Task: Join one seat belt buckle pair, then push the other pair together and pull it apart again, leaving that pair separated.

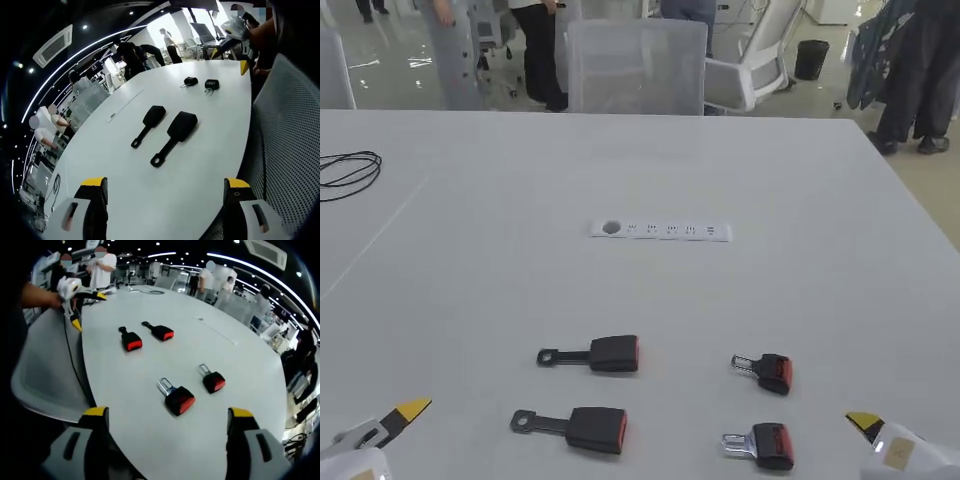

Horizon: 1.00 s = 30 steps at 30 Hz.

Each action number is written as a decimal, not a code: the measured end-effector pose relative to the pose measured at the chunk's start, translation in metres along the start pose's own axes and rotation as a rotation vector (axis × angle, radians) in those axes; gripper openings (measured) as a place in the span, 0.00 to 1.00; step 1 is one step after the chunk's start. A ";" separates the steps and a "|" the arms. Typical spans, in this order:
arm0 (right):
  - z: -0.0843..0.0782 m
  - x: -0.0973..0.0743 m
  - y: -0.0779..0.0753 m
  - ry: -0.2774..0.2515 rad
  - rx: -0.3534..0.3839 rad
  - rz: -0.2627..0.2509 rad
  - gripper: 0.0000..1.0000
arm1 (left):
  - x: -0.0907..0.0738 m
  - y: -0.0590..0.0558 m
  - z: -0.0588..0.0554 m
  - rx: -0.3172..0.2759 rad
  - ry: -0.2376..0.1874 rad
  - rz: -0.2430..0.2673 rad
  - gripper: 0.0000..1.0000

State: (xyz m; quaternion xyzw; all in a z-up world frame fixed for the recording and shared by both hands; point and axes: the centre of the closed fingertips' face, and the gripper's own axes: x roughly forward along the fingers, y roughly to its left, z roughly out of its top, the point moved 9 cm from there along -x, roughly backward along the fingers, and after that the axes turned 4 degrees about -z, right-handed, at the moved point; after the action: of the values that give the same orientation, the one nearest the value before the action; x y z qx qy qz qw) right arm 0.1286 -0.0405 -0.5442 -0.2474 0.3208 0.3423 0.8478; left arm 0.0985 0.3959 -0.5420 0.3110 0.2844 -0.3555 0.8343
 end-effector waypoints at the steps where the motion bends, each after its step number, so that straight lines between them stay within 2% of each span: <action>1: 0.000 0.000 0.001 0.001 -0.001 0.000 1.00 | 0.000 0.000 0.000 -0.001 0.000 -0.001 0.98; 18: -0.001 0.005 0.003 0.003 0.000 0.007 1.00 | -0.002 0.001 0.001 -0.008 -0.010 0.004 0.98; 25: 0.004 0.004 0.008 0.012 -0.035 0.023 1.00 | -0.001 0.002 0.001 -0.009 -0.007 0.002 0.98; 30: 0.009 0.004 0.006 0.013 -0.056 0.023 1.00 | 0.000 0.001 0.000 -0.004 0.006 -0.011 0.97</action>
State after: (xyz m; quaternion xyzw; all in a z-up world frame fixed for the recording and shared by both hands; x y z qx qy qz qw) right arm 0.1295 -0.0297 -0.5421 -0.2696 0.3193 0.3593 0.8344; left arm 0.0996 0.3962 -0.5417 0.3090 0.2893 -0.3585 0.8321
